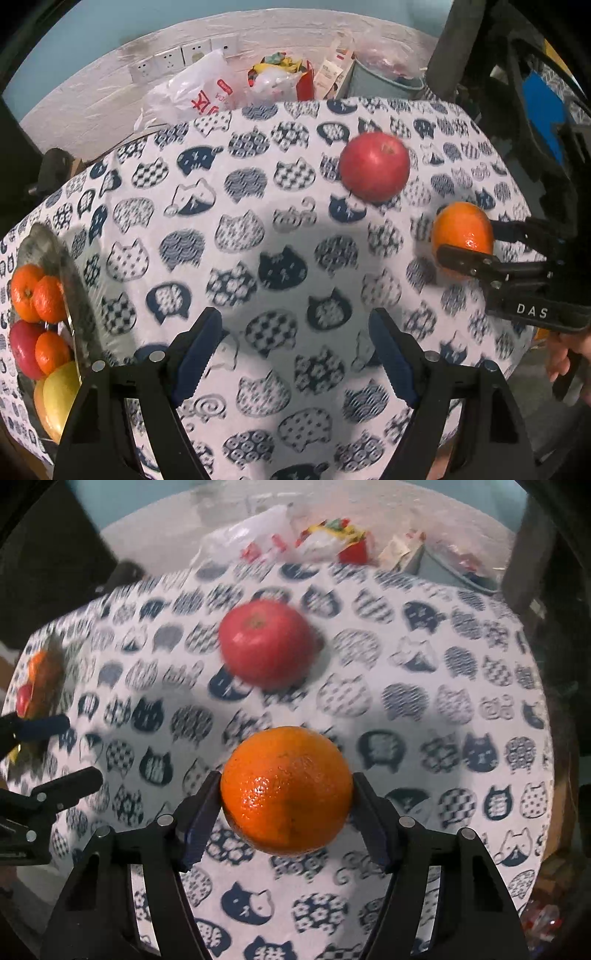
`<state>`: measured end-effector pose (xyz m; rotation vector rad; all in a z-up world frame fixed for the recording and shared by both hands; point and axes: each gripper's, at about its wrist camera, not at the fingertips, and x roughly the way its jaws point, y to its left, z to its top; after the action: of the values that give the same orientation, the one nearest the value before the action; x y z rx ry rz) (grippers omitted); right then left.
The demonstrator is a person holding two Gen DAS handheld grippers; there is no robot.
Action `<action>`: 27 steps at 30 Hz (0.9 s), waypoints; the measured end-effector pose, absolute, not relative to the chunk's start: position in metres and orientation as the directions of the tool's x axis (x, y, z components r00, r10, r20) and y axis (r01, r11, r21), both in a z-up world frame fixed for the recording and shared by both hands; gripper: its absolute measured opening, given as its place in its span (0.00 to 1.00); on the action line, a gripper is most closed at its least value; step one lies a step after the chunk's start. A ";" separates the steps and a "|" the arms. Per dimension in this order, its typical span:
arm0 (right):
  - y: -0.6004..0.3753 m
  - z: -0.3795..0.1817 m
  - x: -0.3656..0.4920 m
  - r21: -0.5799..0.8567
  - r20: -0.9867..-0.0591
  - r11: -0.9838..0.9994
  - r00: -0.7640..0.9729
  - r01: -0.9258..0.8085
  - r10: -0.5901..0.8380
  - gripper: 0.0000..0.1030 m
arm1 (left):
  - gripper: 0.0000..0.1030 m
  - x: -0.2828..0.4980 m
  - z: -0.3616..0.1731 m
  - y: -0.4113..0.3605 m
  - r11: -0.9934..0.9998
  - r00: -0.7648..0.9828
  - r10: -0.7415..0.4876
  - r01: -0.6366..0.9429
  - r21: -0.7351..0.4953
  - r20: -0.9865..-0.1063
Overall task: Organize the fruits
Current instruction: 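Grasp the orange with right tool while left tool approaches the red apple, then grasp the red apple with left tool while right tool lifts the orange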
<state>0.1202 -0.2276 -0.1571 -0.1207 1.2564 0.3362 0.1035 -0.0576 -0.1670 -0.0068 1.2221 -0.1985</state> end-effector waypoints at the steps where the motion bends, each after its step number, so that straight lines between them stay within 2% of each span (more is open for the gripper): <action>1: -0.232 -0.155 0.123 0.092 -0.943 0.949 0.280 -0.303 0.181 0.67 | 0.81 0.107 -0.166 -0.060 0.982 0.330 -0.161 0.146 -0.118 -0.930; 27: -0.296 -0.146 0.168 0.077 -0.920 0.984 0.370 -0.162 0.133 0.67 | 0.83 0.199 -0.186 -0.143 0.965 0.340 -0.231 0.200 -0.170 -0.911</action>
<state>0.1676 -0.2962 -0.1459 -0.0280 1.1772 0.1894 0.1993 -0.1429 -0.1864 -0.0292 1.1910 -0.2807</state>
